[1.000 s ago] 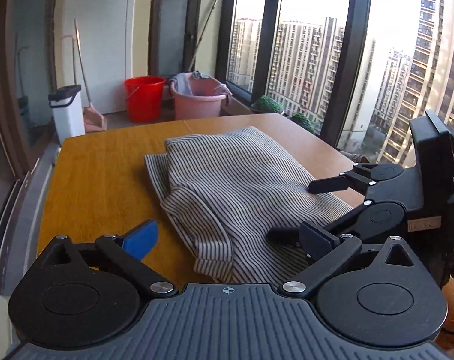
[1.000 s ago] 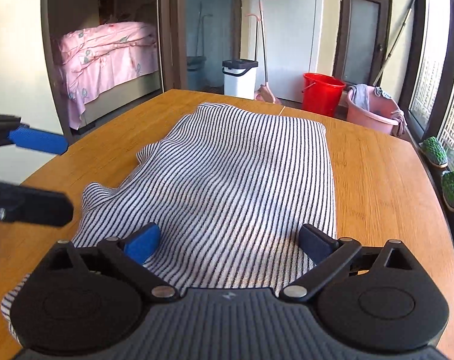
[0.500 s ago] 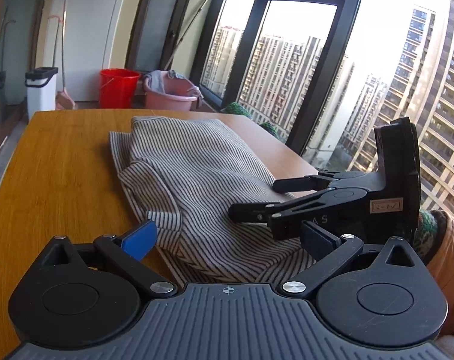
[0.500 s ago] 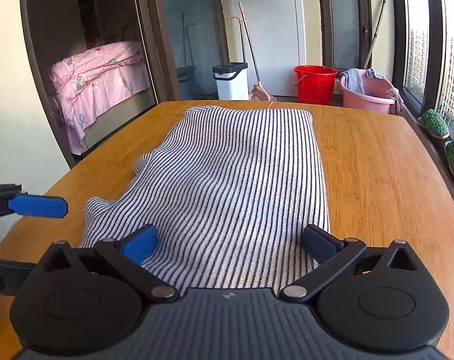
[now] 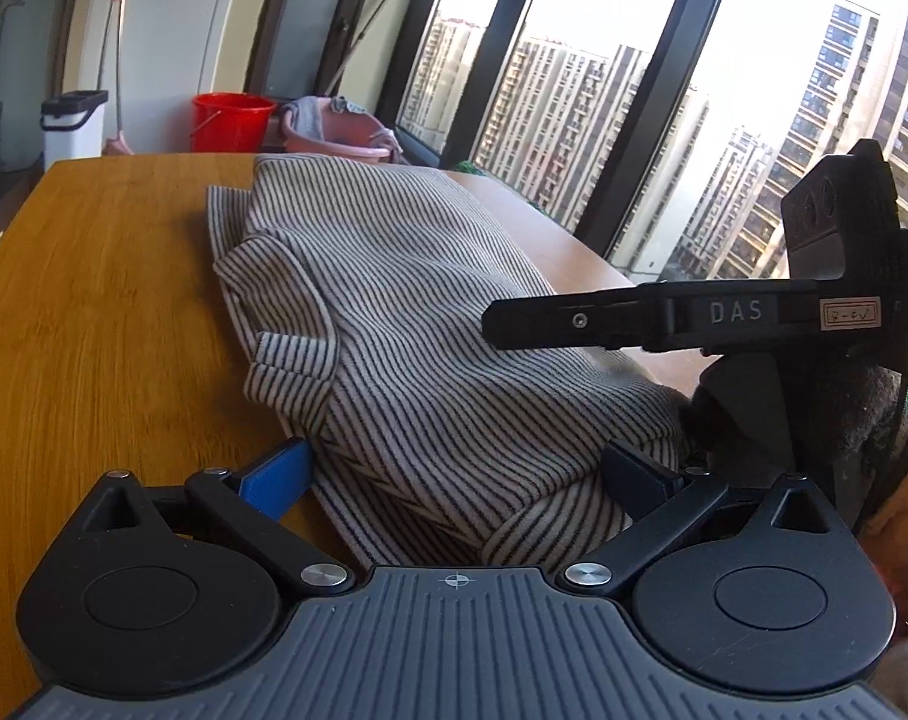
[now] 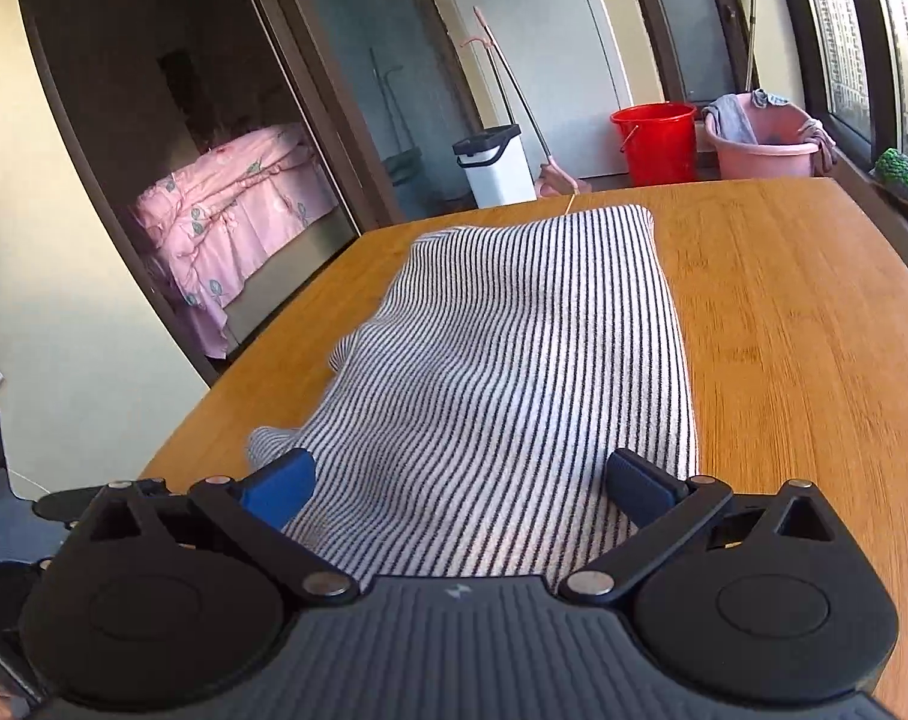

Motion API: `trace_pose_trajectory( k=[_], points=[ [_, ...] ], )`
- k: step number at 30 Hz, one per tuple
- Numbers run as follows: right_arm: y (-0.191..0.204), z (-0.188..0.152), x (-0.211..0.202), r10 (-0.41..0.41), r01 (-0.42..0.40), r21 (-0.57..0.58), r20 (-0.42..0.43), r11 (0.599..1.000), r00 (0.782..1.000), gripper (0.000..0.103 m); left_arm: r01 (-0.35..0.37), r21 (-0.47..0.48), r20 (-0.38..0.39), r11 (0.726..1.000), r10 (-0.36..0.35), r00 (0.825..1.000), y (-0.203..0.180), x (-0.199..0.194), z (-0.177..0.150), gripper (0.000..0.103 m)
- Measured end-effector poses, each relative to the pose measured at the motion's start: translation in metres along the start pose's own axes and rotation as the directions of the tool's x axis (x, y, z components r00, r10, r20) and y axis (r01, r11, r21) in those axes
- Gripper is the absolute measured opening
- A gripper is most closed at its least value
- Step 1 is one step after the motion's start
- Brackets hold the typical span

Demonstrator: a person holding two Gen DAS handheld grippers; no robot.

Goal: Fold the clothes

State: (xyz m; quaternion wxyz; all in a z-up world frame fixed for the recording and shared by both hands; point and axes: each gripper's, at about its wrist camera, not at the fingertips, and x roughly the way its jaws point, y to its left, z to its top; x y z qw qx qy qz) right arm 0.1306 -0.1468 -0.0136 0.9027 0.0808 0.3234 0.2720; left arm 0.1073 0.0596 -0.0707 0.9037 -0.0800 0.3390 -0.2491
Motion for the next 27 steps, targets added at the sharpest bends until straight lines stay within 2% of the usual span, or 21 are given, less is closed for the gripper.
trace_pose_trajectory(
  k=[2,3,4,6,8,10,12,15,18,21,25,27],
  points=[
    [0.012,-0.002,-0.021,-0.05,0.058,-0.135,0.058,0.989,0.997,0.103,0.013,-0.015,0.009,1.0,-0.013,1.0,0.002,-0.001,-0.001,0.103],
    [0.022,-0.004,-0.032,-0.089,0.108,-0.241,0.091,0.964,0.992,0.101,0.017,-0.02,0.013,1.0,-0.017,1.0,0.002,-0.001,-0.002,0.103],
    [0.033,-0.009,-0.044,-0.116,0.15,-0.353,0.117,0.923,0.986,0.098,0.021,-0.026,0.016,0.999,-0.021,1.0,0.002,-0.002,-0.003,0.103],
    [0.056,-0.02,-0.068,-0.135,0.19,-0.545,0.14,0.817,0.981,0.084,0.027,-0.034,0.02,0.999,-0.027,0.999,0.003,-0.004,-0.005,0.103],
    [0.069,-0.026,-0.088,-0.113,0.165,-0.625,0.122,0.763,0.986,0.081,0.023,-0.054,0.026,0.998,-0.022,0.999,0.004,-0.006,-0.004,0.103],
    [0.076,-0.032,-0.098,-0.09,0.126,-0.677,0.088,0.725,0.992,0.081,-0.004,-0.086,0.035,0.996,0.007,0.999,0.008,-0.01,-0.002,0.103],
    [0.082,-0.038,-0.1,-0.078,0.09,-0.714,0.05,0.694,0.996,0.086,-0.034,-0.108,0.054,0.994,0.04,0.998,0.01,-0.017,0.001,0.103],
    [0.089,-0.05,-0.084,-0.103,0.075,-0.756,0.01,0.65,0.995,0.086,-0.061,-0.104,0.091,0.993,0.071,0.993,0.009,-0.03,0.005,0.103],
    [0.099,-0.057,-0.066,-0.119,0.093,-0.796,0.026,0.598,0.992,0.088,-0.077,-0.067,0.124,0.995,0.085,0.989,0.003,-0.044,0.009,0.103],
    [0.112,-0.06,-0.054,-0.119,0.137,-0.842,0.087,0.522,0.989,0.088,-0.093,-0.051,0.144,0.994,0.099,0.985,0.002,-0.053,0.013,0.103],
    [0.129,-0.067,-0.037,-0.099,0.11,-0.878,0.072,0.466,0.993,0.087,-0.115,-0.035,0.153,0.993,0.119,0.981,0.003,-0.057,0.018,0.103],
    [0.136,-0.076,-0.027,-0.092,0.109,-0.903,0.078,0.416,0.993,0.086,-0.127,-0.017,0.152,0.992,0.128,0.98,0.002,-0.057,0.018,0.103]
  ],
)
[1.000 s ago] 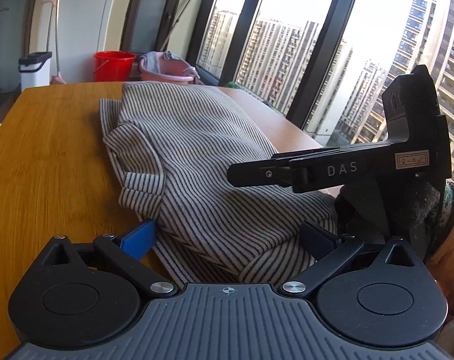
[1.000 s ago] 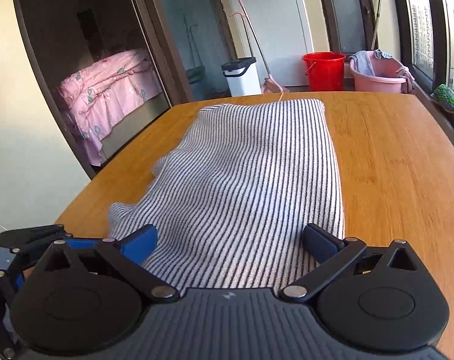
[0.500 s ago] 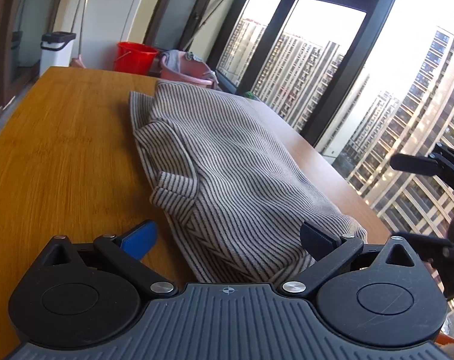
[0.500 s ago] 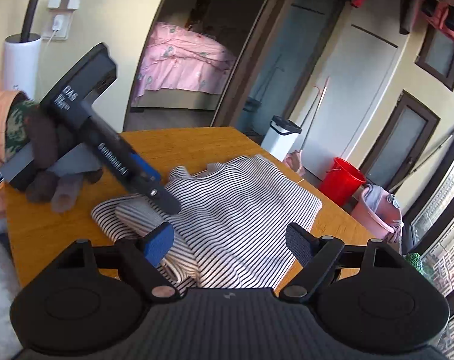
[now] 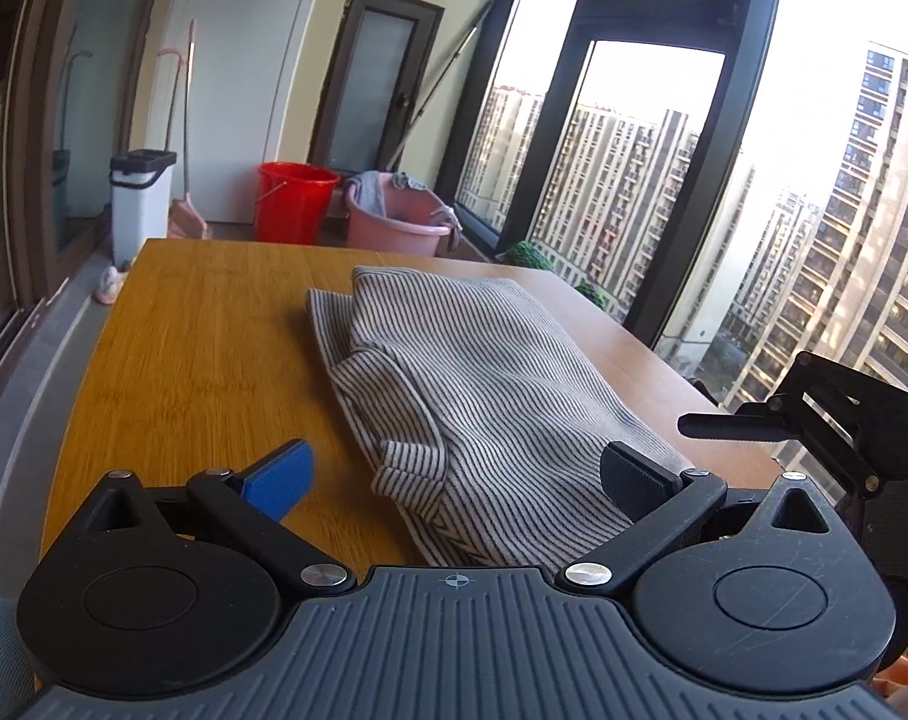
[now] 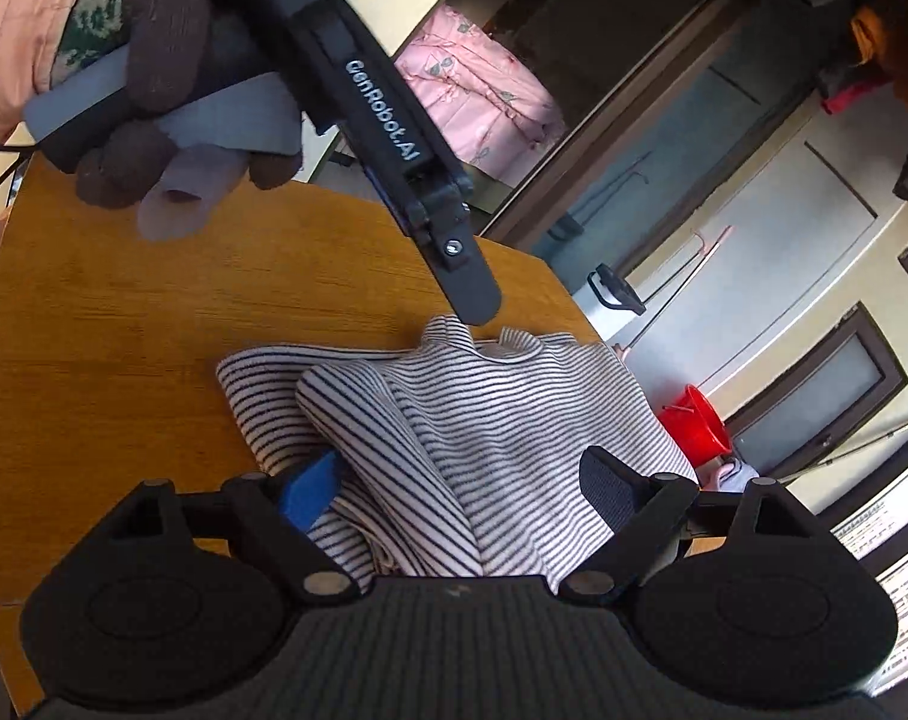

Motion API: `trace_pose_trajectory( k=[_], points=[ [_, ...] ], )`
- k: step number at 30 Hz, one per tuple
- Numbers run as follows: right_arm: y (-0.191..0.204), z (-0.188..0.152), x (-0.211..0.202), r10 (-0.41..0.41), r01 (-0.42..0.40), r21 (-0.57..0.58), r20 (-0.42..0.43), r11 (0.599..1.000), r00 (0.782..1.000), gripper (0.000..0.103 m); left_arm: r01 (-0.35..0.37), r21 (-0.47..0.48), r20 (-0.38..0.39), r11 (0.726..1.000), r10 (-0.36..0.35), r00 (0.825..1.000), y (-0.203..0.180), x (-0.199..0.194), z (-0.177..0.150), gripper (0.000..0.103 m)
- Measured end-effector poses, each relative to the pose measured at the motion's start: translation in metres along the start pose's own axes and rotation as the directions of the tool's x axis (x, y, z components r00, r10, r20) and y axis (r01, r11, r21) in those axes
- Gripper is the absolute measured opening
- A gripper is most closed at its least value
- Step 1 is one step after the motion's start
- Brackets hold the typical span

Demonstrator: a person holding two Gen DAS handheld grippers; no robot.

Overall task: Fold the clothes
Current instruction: 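Close the right gripper on the sweater edge while the left gripper grasps beside it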

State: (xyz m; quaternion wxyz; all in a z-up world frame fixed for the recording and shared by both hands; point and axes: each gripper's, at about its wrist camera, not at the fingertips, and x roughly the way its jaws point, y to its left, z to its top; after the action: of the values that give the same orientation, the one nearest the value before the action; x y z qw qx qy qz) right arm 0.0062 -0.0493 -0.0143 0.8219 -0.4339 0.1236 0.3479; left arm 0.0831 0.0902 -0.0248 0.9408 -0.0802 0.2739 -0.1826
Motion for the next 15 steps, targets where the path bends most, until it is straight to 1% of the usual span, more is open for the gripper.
trace_pose_trajectory(
  k=[1,3,4,6,7,10,11,12,13,14,15],
  points=[
    [0.006,0.001,0.004,-0.006,0.006,-0.027,0.004,1.0,1.0,0.084,-0.003,0.007,0.001,1.0,0.003,1.0,0.0,-0.001,0.0,0.103],
    [0.017,0.004,0.013,-0.016,0.017,-0.081,0.012,0.997,1.0,0.075,-0.008,0.01,0.004,1.0,0.008,1.0,0.0,-0.002,0.0,0.103],
    [0.02,0.005,0.016,-0.014,0.016,-0.095,0.012,0.995,1.0,0.072,-0.011,0.007,0.005,1.0,0.011,1.0,0.002,-0.002,0.0,0.103],
    [0.02,0.009,0.02,0.002,-0.002,-0.093,0.002,0.996,1.0,0.059,-0.017,0.002,0.006,1.0,0.017,1.0,0.004,-0.003,0.0,0.103],
    [0.019,0.011,0.021,0.009,-0.009,-0.085,-0.003,0.996,1.0,0.059,-0.02,-0.001,0.007,1.0,0.02,1.0,0.005,-0.004,0.0,0.103],
    [0.012,0.008,0.014,0.065,-0.064,-0.075,0.011,0.995,0.998,0.059,-0.029,-0.01,0.009,1.0,0.029,1.0,0.009,-0.006,0.0,0.103],
    [0.009,0.006,0.011,0.077,-0.076,-0.075,0.019,0.994,0.997,0.064,-0.031,-0.014,0.01,0.999,0.031,0.999,0.011,-0.007,0.0,0.103],
    [0.007,0.003,0.007,0.08,-0.078,-0.078,0.027,0.994,0.996,0.072,-0.036,-0.019,0.01,0.999,0.037,0.999,0.013,-0.007,0.0,0.103],
    [0.004,0.001,0.003,0.081,-0.078,-0.078,0.033,0.994,0.996,0.076,-0.041,-0.024,0.011,0.999,0.041,0.999,0.015,-0.008,0.0,0.103],
    [0.001,-0.001,0.001,0.079,-0.076,-0.075,0.039,0.994,0.996,0.083,-0.045,-0.03,0.012,0.999,0.046,0.999,0.016,-0.008,0.0,0.103],
    [-0.001,-0.003,-0.001,0.079,-0.076,-0.072,0.039,0.995,0.996,0.084,-0.049,-0.037,0.013,0.998,0.05,0.999,0.018,-0.008,0.001,0.103]
  ],
)
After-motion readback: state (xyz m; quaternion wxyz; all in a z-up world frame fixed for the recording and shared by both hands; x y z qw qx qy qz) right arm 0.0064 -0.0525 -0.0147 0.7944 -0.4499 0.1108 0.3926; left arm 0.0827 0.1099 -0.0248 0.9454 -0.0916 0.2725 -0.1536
